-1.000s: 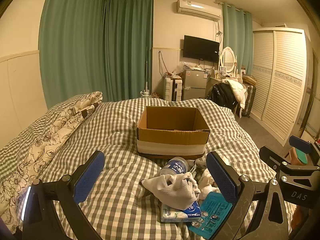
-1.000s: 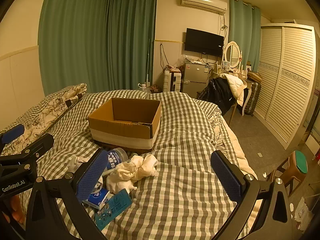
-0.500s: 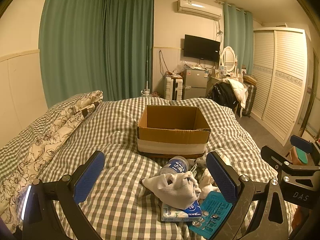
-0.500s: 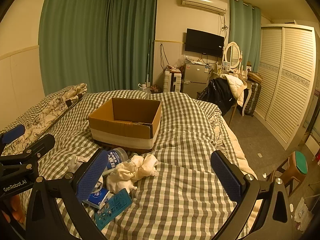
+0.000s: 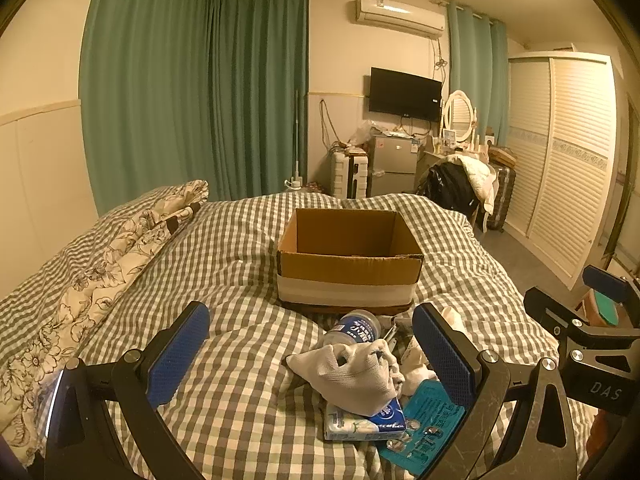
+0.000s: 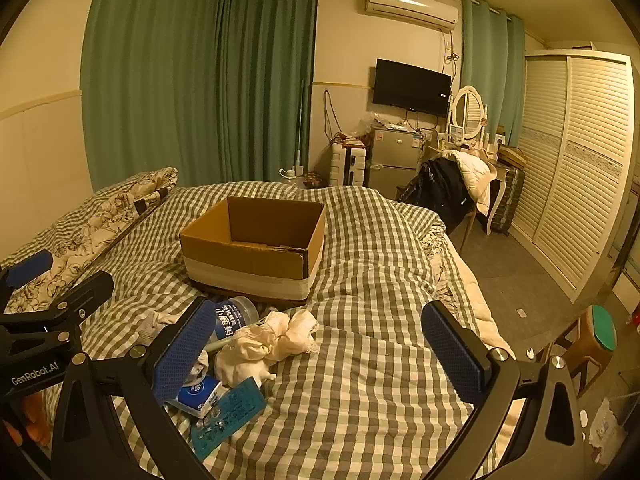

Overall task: Organize objects
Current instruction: 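Move the left tool toward the white glove on the bed, then grasp the white glove with the left tool while the right tool grasps white tissues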

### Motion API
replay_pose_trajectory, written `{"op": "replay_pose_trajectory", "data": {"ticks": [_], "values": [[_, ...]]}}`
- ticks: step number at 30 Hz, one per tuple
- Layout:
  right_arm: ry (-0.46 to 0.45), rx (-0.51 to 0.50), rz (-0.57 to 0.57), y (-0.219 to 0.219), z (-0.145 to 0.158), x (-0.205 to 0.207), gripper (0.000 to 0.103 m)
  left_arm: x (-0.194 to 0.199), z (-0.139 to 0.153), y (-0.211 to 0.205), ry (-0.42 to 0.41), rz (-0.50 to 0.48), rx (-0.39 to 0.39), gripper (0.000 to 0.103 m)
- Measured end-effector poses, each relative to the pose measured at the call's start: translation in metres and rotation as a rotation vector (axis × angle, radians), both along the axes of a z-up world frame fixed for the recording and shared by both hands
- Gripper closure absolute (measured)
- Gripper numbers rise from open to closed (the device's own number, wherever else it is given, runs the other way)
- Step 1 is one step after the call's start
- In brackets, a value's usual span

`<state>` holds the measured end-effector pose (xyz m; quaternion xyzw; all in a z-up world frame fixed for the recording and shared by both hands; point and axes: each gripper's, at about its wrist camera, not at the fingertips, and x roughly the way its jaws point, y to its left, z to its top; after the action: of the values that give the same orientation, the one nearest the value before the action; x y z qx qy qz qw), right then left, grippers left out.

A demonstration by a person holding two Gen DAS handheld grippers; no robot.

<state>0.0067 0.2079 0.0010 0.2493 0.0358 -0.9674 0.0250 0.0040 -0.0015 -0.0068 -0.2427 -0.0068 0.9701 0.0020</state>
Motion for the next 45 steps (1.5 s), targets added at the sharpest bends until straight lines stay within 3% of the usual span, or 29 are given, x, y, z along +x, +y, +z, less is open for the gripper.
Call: {"op": "replay_pose_trajectory", "data": {"ticks": [11, 26, 28, 30, 33, 40, 45], "values": [[-0.026, -0.001, -0.003, 0.006, -0.007, -0.009, 0.0, -0.014, -0.017, 0.008, -0.082, -0.006, -0.001, 0.0], [-0.141, -0.039, -0.011, 0.027, -0.05, -0.049, 0.0, -0.048, -0.075, 0.036, -0.257, -0.074, -0.007, 0.0], [-0.154, -0.044, -0.014, 0.03, -0.055, -0.054, 0.0, -0.056, -0.086, 0.039, -0.294, -0.091, -0.001, 0.006], [-0.167, -0.048, -0.013, 0.031, -0.06, -0.058, 0.0, -0.061, -0.095, 0.039, -0.32, -0.096, 0.008, 0.027], [-0.185, -0.042, -0.004, 0.031, -0.065, -0.064, 0.0, -0.06, -0.095, 0.037, -0.297, -0.101, -0.004, 0.042], [-0.202, 0.0, 0.054, 0.01, -0.067, -0.081, 0.0, -0.06, -0.064, 0.015, -0.209, -0.03, -0.032, 0.045], [-0.262, 0.039, 0.116, -0.018, -0.08, -0.103, 0.0, -0.077, -0.055, -0.006, -0.193, 0.026, -0.043, 0.046]]}}
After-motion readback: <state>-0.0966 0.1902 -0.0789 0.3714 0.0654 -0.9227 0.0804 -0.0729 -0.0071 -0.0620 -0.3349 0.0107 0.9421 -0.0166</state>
